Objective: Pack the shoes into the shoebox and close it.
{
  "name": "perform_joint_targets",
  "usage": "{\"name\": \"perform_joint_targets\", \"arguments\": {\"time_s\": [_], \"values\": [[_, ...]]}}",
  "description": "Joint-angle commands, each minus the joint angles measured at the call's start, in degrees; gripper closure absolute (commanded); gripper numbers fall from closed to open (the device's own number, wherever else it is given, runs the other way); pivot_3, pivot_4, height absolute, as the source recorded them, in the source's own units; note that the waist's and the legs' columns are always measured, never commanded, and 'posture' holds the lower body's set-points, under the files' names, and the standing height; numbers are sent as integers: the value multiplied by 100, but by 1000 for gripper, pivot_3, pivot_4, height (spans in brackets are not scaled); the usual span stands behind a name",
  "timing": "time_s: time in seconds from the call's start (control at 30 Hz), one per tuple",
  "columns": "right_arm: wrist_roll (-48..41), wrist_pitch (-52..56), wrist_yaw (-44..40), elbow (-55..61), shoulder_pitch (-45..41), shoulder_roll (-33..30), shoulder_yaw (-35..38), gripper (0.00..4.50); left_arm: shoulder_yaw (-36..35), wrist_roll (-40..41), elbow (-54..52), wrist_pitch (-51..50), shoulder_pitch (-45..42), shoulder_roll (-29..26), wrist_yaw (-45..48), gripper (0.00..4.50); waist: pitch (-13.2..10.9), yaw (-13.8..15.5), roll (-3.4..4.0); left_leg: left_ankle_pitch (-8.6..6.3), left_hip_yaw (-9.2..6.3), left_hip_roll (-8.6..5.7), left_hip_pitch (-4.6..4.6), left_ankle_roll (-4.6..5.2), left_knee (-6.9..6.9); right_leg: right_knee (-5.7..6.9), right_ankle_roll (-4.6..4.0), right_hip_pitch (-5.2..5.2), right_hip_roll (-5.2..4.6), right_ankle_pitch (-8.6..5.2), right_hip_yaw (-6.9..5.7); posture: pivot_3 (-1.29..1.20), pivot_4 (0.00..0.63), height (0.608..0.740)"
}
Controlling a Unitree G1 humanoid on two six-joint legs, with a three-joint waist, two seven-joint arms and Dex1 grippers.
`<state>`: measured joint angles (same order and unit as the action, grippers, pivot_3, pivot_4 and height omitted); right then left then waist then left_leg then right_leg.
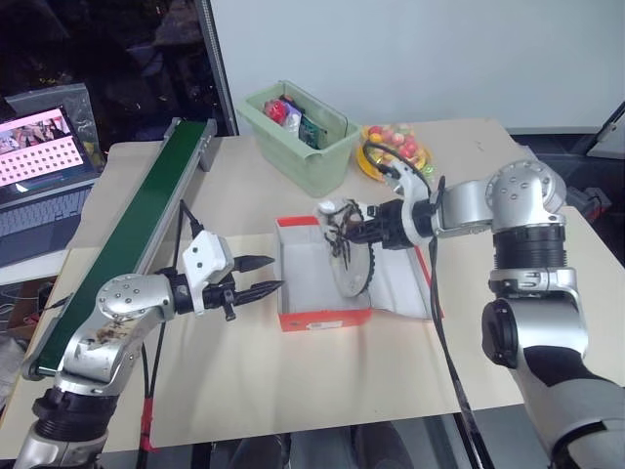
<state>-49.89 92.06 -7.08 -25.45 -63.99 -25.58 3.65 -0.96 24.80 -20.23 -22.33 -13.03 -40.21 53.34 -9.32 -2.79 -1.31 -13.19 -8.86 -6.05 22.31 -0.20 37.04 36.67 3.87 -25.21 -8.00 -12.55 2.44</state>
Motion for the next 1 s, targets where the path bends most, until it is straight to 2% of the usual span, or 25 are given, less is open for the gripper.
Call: {"name": "perform_joint_targets", "arguments": {"time_s": [0.03, 0.47, 0.53, 0.77, 1.0], "values": [[285, 43, -354, 44, -60, 2, -126, 3877, -33, -29, -67, 109, -137, 29, -43, 2338, 0, -2, 0, 0, 0, 0, 0, 0, 0, 0, 0, 0, 0, 0, 0, 0, 150, 740], [1442, -577, -1264, -245, 76, 293, -1014, 3877, 63, -93, -211, 176, -194, 6, 22, 2338, 0, 4, 0, 0, 0, -1, 0, -1, 6, 0, 1, 1, 0, 1, 0, 0, 150, 740], [1591, -688, -1365, -297, 85, 322, -1095, 3042, 56, -100, -201, 187, -231, 13, 21, 2279, 0, 2, 0, 0, 0, 0, -1, -1, 6, 1, 2, 1, 1, 1, 0, 0, 150, 740], [1897, -908, -1575, -206, -17, 555, -1070, 746, 99, -170, -150, 242, -313, 79, 11, 2279, 0, -10, 0, 0, -1, 0, -1, -1, 8, 3, 1, 0, 1, 1, 0, 0, 150, 740], [2014, -1061, -1669, 280, -223, 717, -929, 746, 125, -213, -75, 256, -395, 126, 21, 2279, 0, -43, 0, 0, -2, 0, -1, -1, 9, 6, 1, -1, 1, 1, 0, 0, 150, 740]]}}
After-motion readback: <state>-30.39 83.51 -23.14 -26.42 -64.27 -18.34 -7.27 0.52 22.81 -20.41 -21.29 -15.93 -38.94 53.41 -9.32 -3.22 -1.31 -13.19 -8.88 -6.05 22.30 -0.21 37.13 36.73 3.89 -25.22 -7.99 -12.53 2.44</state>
